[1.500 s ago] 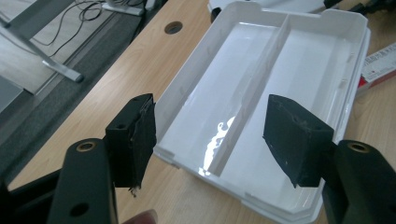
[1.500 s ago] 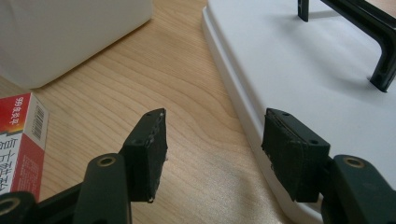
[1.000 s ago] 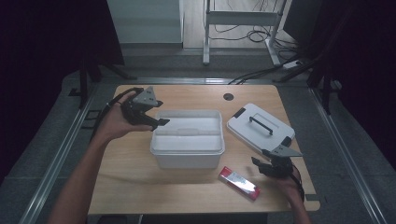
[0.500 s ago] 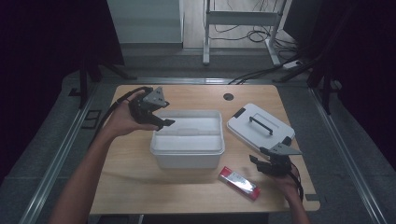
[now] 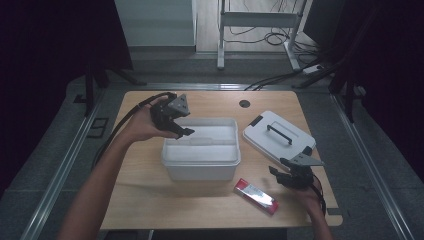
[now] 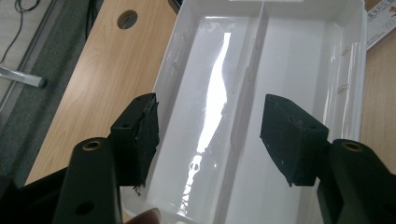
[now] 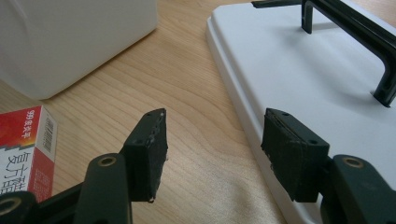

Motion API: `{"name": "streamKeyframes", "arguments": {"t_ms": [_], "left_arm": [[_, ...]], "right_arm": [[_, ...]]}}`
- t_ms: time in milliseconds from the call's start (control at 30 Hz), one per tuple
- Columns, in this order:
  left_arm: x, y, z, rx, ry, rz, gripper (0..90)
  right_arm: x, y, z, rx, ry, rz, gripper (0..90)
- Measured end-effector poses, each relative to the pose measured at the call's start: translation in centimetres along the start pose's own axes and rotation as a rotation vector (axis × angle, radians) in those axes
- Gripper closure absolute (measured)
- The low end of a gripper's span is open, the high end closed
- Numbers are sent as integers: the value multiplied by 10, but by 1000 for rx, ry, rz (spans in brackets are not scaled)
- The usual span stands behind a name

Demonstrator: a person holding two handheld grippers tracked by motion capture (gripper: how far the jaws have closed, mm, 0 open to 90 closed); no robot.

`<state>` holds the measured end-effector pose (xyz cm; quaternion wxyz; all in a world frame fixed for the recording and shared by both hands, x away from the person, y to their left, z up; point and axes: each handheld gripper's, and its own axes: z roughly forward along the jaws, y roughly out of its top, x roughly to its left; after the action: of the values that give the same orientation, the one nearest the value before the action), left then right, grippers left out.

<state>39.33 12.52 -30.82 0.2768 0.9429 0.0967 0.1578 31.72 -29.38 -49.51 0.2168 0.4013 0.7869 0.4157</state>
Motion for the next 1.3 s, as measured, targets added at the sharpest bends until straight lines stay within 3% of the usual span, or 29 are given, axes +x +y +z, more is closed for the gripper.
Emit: {"name": "streamKeyframes", "arguments": {"t_ms": [300,1300], "left_arm": [[-2,6,12,50,-20,26,386],[-7,23,38,112,-66,63,399]], "right_arm": [[-1,-2,0,4,-1,2,403],[-3,-4,1,19,-1,1,403]]}}
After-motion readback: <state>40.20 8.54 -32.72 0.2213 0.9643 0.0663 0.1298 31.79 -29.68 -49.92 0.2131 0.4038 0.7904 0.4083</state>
